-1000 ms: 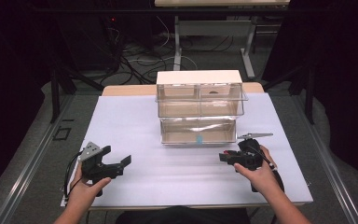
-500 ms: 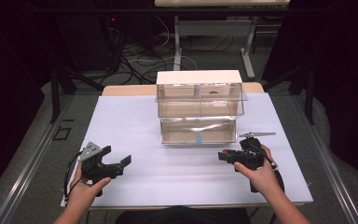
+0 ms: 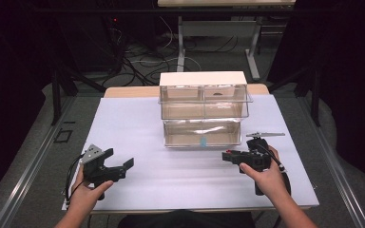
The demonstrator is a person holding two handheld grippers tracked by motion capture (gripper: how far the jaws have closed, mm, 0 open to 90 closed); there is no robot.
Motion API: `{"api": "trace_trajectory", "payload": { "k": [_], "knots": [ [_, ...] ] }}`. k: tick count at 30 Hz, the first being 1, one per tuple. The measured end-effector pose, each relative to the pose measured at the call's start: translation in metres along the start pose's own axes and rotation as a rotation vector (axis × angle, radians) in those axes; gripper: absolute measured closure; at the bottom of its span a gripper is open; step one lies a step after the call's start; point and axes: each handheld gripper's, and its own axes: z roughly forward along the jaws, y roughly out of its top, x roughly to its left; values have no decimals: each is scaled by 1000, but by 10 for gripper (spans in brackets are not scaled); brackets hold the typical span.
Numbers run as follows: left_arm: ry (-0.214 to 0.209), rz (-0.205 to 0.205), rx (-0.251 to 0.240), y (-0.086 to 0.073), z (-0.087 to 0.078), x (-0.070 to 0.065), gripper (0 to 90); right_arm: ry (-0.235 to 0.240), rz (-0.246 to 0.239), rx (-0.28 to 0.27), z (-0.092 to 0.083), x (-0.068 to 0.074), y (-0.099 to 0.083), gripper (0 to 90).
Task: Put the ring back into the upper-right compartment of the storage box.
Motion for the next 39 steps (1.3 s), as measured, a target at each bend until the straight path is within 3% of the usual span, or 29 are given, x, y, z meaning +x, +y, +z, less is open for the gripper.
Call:
{"api": "trace_trajectory", "payload": {
  "k": [23,39],
  "knots": [
    [2,-4,-2,0,0,0,52,31,-7,10,-17,32,13,589],
    [6,-4,-2,0,0,0,54,48,-6,2,-29,45,25,589]
  ]
}}
